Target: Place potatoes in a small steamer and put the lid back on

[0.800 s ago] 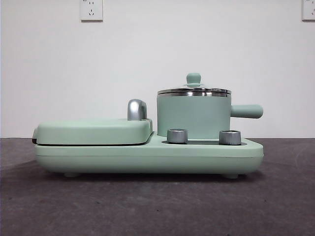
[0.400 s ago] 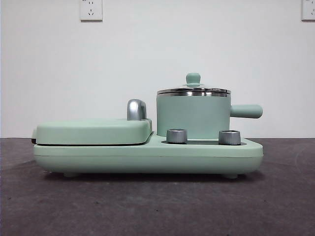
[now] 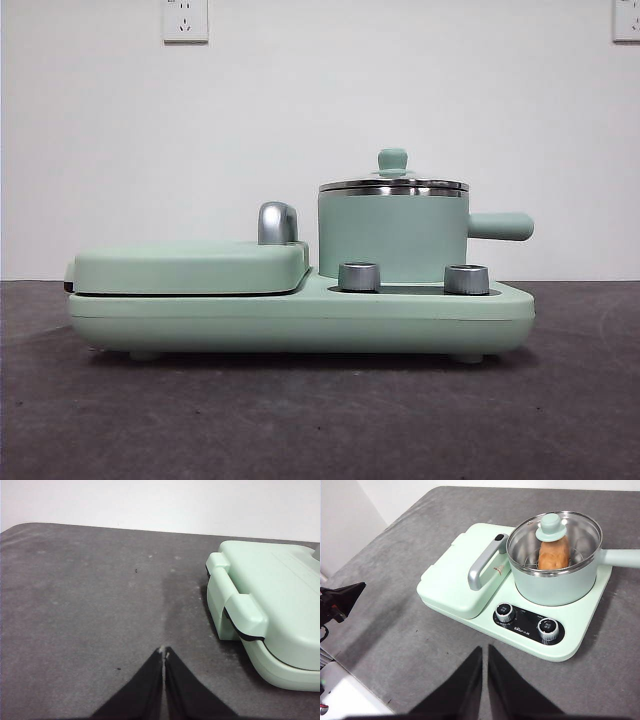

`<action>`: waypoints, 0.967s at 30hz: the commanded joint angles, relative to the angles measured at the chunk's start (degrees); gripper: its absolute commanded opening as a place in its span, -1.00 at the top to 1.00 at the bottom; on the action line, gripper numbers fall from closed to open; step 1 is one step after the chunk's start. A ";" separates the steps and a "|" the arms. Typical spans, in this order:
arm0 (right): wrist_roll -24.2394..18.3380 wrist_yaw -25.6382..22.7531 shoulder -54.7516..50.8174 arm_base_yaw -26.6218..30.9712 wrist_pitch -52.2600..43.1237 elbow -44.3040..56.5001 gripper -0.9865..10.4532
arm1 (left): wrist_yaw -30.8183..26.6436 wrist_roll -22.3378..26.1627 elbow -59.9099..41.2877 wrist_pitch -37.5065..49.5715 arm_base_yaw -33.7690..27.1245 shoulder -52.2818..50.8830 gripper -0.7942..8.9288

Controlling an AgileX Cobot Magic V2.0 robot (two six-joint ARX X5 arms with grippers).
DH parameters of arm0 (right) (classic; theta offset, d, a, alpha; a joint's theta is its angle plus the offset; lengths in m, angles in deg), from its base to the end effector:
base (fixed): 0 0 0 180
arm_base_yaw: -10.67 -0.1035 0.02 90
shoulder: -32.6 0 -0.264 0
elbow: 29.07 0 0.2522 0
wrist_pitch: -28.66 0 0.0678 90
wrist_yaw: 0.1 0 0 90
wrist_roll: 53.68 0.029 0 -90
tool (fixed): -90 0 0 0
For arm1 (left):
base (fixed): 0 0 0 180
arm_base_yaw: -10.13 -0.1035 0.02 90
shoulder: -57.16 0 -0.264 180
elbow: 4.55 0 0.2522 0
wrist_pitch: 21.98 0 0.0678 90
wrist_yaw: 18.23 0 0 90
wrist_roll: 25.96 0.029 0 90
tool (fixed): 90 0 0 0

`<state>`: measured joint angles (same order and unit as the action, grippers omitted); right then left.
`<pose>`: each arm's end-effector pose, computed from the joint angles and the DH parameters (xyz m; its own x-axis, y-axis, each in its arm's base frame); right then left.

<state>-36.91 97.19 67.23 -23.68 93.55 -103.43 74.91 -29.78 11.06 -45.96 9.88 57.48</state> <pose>0.0674 0.0505 0.3737 0.6696 0.6113 -0.4217 -0.5254 0.7913 0.3128 0.0949 -0.0012 0.1569 0.9873 -0.0505 -0.1509 0.0396 0.9965 -0.0741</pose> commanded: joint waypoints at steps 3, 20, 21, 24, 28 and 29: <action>-0.31 -0.22 0.33 -0.39 -0.61 -0.52 0.80 | -0.17 0.76 -1.11 -0.42 -0.11 -0.13 0.83; -0.31 -0.50 0.33 -0.39 -1.38 -0.48 0.80 | -0.17 0.76 -1.11 -0.42 -0.11 -0.13 0.83; -0.33 -0.52 0.11 -0.37 -2.45 -0.17 0.80 | -0.17 0.76 -1.11 -0.42 -0.11 -0.13 0.83; -1.31 -3.02 -0.94 2.49 -8.46 2.67 0.80 | -0.17 0.76 -1.11 -0.42 -0.11 -0.13 0.83; -2.73 -2.80 -6.40 12.22 -28.98 16.83 0.80 | -0.17 0.79 -1.11 -0.42 -0.11 -0.13 0.83; -3.06 -3.08 -8.17 14.60 -33.40 20.83 0.80 | -0.17 0.76 -1.11 -0.44 -0.11 -0.13 0.83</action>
<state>-38.87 94.33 60.09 -10.89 66.21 -86.43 74.91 -29.78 11.06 -45.96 9.88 57.46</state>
